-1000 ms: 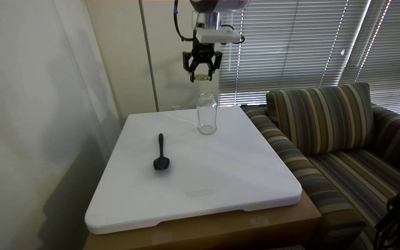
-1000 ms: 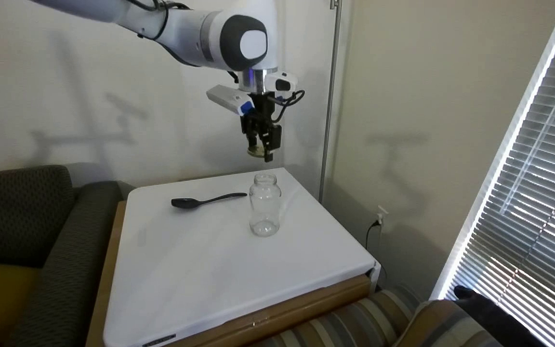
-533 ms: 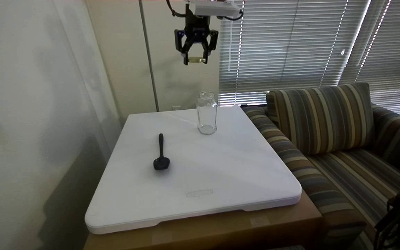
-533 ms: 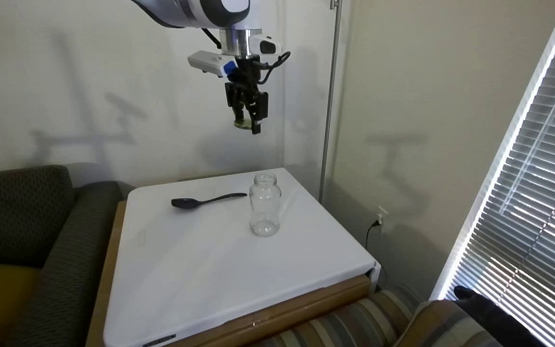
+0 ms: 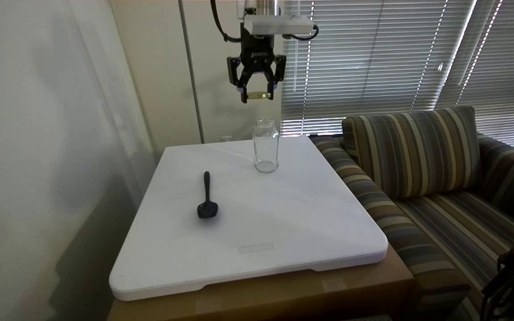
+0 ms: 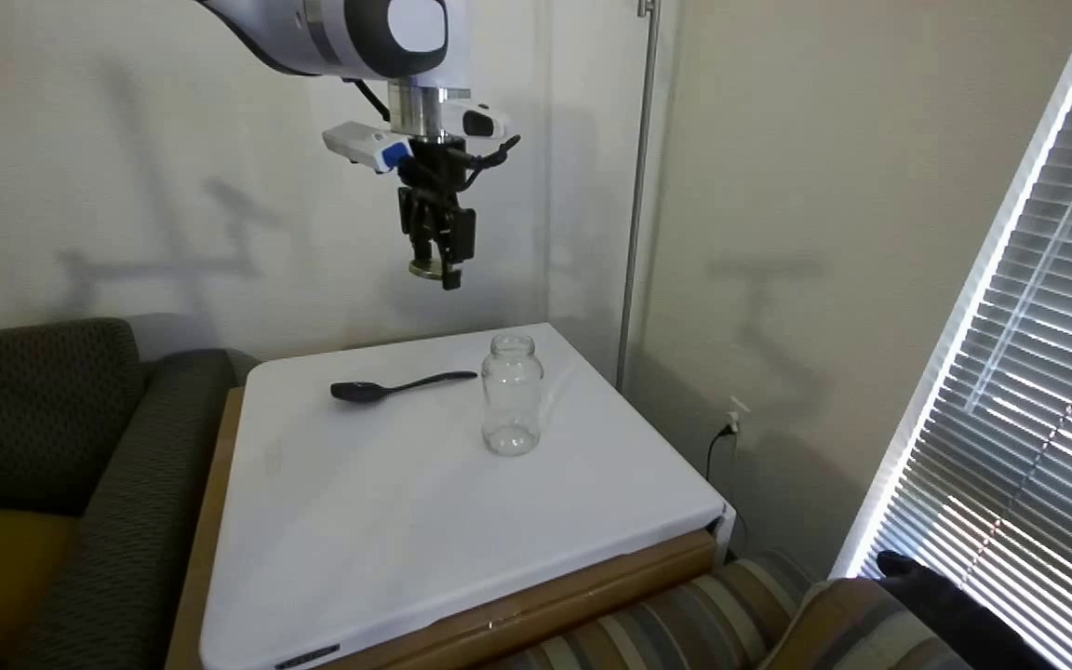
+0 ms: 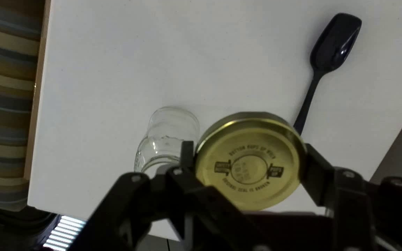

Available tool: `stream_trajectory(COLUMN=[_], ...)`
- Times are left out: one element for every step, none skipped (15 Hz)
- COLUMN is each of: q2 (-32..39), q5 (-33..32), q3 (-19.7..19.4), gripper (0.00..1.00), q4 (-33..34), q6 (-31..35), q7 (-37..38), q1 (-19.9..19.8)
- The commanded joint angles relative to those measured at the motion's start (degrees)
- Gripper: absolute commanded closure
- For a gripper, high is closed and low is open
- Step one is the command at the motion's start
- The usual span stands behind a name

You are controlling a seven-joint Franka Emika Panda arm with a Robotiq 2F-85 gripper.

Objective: Remove the lid from the glass jar and place it on the table

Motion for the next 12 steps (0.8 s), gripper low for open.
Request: stream_trajectory(q2=[-0.4, -0.4, -0.3, -0.3, -0.3, -0.3, -0.3, -0.3, -0.1, -0.3, -0.7, -1.4], q5=[0.2, 0.2, 0.2, 0.2, 0.2, 0.2, 0.2, 0.2, -0.4, -1.5, -2.4, -4.2], q3=[-0.3, -0.3, -0.3, -0.3, -0.4, -0.4, -0.4, -0.4, -0.7, -1.4, -1.8, -3.0], gripper=[0.27, 0.27, 0.27, 0.27, 0.27, 0.27, 0.27, 0.52, 0.52, 0.52, 0.52, 0.52], q4=[-0.7, -0.6, -0.4, -0.4, -0.3, -0.3, -0.3, -0.3, -0.2, -1.4, -2.7, -5.1], q6=[-0.1, -0.1, -0.1, -0.1, -0.1, -0.1, -0.1, -0.1, 0.7, 3.3, 5.6, 9.7], q7=[-0.1, -0.1, -0.1, -0.1, -0.1, -0.1, -0.1, -0.1, 0.3, 1.5, 2.2, 4.3], q1=[0.4, 0.6, 0.6, 0.5, 0.5, 0.5, 0.5, 0.5, 1.0, 1.9, 2.6, 3.9])
